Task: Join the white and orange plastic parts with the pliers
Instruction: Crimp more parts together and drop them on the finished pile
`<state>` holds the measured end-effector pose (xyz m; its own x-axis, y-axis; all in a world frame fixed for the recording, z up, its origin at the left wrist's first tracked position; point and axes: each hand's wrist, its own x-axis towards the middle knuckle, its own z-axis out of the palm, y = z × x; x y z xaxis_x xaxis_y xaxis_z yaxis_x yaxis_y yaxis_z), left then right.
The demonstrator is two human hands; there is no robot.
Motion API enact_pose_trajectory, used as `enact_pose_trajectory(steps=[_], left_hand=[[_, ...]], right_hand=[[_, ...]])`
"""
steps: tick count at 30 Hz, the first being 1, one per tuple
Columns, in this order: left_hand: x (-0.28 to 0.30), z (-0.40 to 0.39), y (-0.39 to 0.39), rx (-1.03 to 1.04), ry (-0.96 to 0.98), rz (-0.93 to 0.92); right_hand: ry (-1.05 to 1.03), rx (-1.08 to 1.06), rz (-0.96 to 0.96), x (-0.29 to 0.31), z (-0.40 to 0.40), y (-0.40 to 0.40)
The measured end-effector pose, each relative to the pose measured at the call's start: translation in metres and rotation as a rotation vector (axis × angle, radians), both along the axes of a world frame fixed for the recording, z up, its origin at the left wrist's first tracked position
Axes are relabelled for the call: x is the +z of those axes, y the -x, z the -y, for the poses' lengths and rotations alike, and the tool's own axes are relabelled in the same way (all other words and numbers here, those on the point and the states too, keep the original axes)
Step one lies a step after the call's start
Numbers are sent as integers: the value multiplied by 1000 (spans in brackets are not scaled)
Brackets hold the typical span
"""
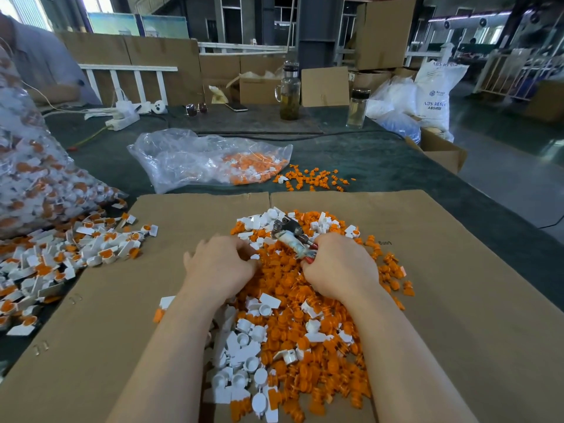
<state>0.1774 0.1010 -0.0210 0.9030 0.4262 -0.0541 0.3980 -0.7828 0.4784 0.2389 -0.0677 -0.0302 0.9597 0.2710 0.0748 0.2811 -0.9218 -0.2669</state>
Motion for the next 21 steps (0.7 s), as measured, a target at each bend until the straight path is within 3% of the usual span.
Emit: enact_pose_trajectory(steps=[9,13,21], left_hand=[[2,2,2,-7,155,177],[6,4,3,8,403,337],[10,4,4,76,878,377]], right_hand=[[1,-9,-4,2,0,2],[-10,-26,15,2,1,2],[-18,-27,40,0,0,2]])
